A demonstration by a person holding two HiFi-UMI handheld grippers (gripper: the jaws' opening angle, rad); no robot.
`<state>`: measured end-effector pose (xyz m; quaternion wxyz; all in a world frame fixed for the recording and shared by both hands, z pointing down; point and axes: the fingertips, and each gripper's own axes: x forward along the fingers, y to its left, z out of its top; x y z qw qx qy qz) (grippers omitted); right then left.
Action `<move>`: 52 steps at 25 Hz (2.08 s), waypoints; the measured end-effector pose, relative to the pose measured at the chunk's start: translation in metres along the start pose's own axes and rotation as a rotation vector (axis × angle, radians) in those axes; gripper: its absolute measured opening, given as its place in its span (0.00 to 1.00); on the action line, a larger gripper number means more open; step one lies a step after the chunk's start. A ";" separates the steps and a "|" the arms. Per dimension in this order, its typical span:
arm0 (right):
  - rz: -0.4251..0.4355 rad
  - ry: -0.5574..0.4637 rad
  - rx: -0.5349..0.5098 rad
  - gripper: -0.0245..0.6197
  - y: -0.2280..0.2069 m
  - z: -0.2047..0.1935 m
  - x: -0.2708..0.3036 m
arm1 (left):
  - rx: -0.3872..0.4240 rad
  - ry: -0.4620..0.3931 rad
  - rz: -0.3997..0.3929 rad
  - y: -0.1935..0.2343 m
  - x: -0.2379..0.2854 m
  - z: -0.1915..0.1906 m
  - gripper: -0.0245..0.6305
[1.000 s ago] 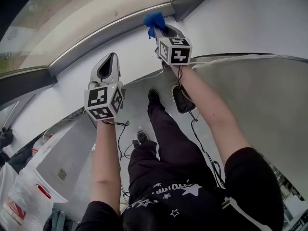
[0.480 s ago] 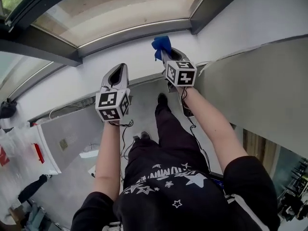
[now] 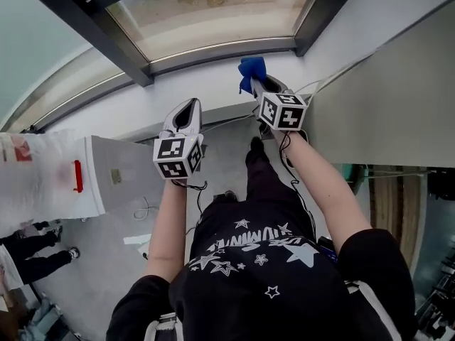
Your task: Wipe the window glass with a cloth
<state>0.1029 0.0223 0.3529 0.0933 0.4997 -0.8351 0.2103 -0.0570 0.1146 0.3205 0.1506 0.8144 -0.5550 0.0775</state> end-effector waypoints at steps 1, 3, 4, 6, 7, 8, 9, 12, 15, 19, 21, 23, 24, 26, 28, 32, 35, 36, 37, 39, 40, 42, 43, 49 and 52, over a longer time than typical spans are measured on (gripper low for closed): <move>0.002 -0.001 -0.006 0.15 0.008 -0.002 -0.010 | -0.002 -0.006 -0.004 -0.003 -0.011 -0.001 0.05; 0.012 -0.003 -0.016 0.15 0.023 -0.006 -0.030 | -0.002 -0.012 -0.018 -0.010 -0.031 -0.003 0.05; 0.023 -0.002 -0.018 0.15 0.030 -0.009 -0.040 | 0.000 -0.013 -0.025 -0.014 -0.040 -0.004 0.05; 0.049 0.006 -0.032 0.15 0.044 -0.014 -0.057 | 0.001 -0.020 -0.033 -0.021 -0.056 -0.003 0.05; 0.061 0.011 -0.045 0.15 0.051 -0.016 -0.064 | -0.003 -0.025 -0.036 -0.023 -0.063 -0.002 0.05; 0.071 0.016 -0.060 0.15 0.057 -0.017 -0.070 | -0.008 -0.030 -0.038 -0.025 -0.069 -0.001 0.05; 0.081 0.019 -0.072 0.15 0.062 -0.017 -0.075 | -0.011 -0.033 -0.039 -0.027 -0.075 0.000 0.05; 0.107 0.015 -0.087 0.15 0.075 -0.014 -0.085 | -0.008 -0.035 -0.037 -0.031 -0.087 0.001 0.05; 0.134 -0.008 -0.096 0.15 0.083 -0.005 -0.095 | -0.002 -0.042 -0.033 -0.036 -0.094 0.005 0.05; 0.179 -0.018 -0.109 0.15 0.087 -0.001 -0.111 | 0.003 -0.056 -0.022 -0.048 -0.097 0.011 0.05; 0.207 -0.013 -0.100 0.15 0.087 -0.003 -0.121 | 0.004 -0.059 -0.014 -0.056 -0.098 0.012 0.05; 0.238 -0.014 -0.094 0.15 0.085 -0.003 -0.130 | 0.008 -0.064 -0.007 -0.066 -0.099 0.014 0.05; 0.254 -0.016 -0.095 0.15 0.084 -0.002 -0.135 | 0.010 -0.067 -0.003 -0.072 -0.099 0.015 0.05; 0.280 -0.021 -0.094 0.15 0.080 -0.001 -0.147 | 0.011 -0.073 0.009 -0.085 -0.100 0.016 0.05; 0.298 -0.019 -0.083 0.15 0.074 -0.002 -0.159 | 0.007 -0.078 0.022 -0.099 -0.103 0.016 0.05; 0.332 -0.012 -0.073 0.15 0.067 -0.008 -0.184 | 0.011 -0.071 0.033 -0.126 -0.112 0.009 0.05; 0.351 0.001 -0.090 0.15 0.062 -0.014 -0.199 | 0.013 -0.071 0.038 -0.146 -0.119 0.005 0.05; 0.355 0.007 -0.093 0.15 0.059 -0.016 -0.203 | 0.014 -0.073 0.043 -0.152 -0.121 0.004 0.05; 0.358 0.014 -0.096 0.15 0.057 -0.019 -0.207 | 0.015 -0.075 0.049 -0.157 -0.124 0.003 0.05; 0.367 0.028 -0.098 0.15 0.054 -0.023 -0.214 | 0.015 -0.076 0.062 -0.163 -0.129 0.001 0.05; 0.373 0.034 -0.101 0.15 0.055 -0.024 -0.218 | 0.014 -0.074 0.066 -0.166 -0.132 0.000 0.05; 0.391 0.037 -0.117 0.15 0.057 -0.027 -0.226 | 0.012 -0.071 0.074 -0.172 -0.136 -0.003 0.05; 0.400 0.037 -0.128 0.15 0.058 -0.027 -0.231 | 0.011 -0.070 0.078 -0.175 -0.137 -0.004 0.05; 0.430 0.046 -0.107 0.15 0.048 -0.031 -0.256 | 0.020 -0.076 0.074 -0.205 -0.142 -0.004 0.05; 0.432 0.041 -0.082 0.15 0.041 -0.030 -0.266 | 0.029 -0.080 0.071 -0.214 -0.144 -0.003 0.05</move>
